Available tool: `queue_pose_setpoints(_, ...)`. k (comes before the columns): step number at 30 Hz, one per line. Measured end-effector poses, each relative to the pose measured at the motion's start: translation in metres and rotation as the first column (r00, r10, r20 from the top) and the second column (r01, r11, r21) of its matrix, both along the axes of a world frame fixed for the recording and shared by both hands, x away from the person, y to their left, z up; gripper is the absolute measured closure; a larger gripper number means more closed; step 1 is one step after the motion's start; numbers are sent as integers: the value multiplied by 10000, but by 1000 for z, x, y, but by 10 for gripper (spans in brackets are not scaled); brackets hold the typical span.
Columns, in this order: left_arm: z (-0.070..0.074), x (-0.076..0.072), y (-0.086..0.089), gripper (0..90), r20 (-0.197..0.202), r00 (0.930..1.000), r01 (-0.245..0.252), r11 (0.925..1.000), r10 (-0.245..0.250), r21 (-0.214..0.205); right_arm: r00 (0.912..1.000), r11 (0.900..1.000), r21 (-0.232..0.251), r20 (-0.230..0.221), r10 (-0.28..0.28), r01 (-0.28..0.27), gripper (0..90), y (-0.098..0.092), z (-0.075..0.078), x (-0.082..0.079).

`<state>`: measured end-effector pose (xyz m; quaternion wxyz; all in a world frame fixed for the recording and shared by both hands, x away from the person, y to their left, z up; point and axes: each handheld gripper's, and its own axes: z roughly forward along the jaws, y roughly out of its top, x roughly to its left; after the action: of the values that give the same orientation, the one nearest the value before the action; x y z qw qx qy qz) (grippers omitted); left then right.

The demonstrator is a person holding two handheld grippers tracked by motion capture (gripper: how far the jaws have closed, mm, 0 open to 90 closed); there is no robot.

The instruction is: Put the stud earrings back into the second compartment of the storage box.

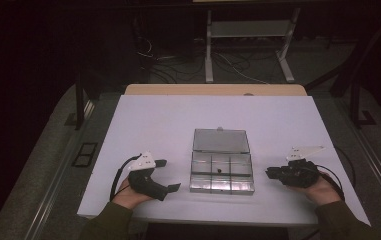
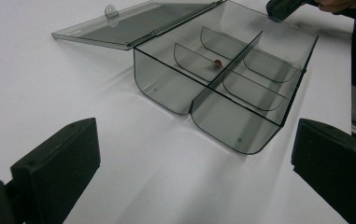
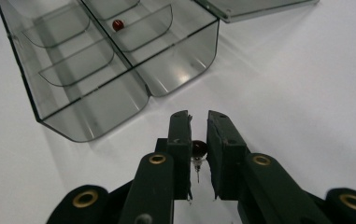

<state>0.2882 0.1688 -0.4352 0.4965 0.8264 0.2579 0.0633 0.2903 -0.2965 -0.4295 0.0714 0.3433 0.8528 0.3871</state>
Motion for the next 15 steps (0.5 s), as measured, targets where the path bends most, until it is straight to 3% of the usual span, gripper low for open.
queue_pose_setpoints(15, -1, 0, 0, 2, -2, 10000, 20, 10000, -20, 53, 9992, 9968, 765, 335, 211, -236, 787, 6, 18, 8)
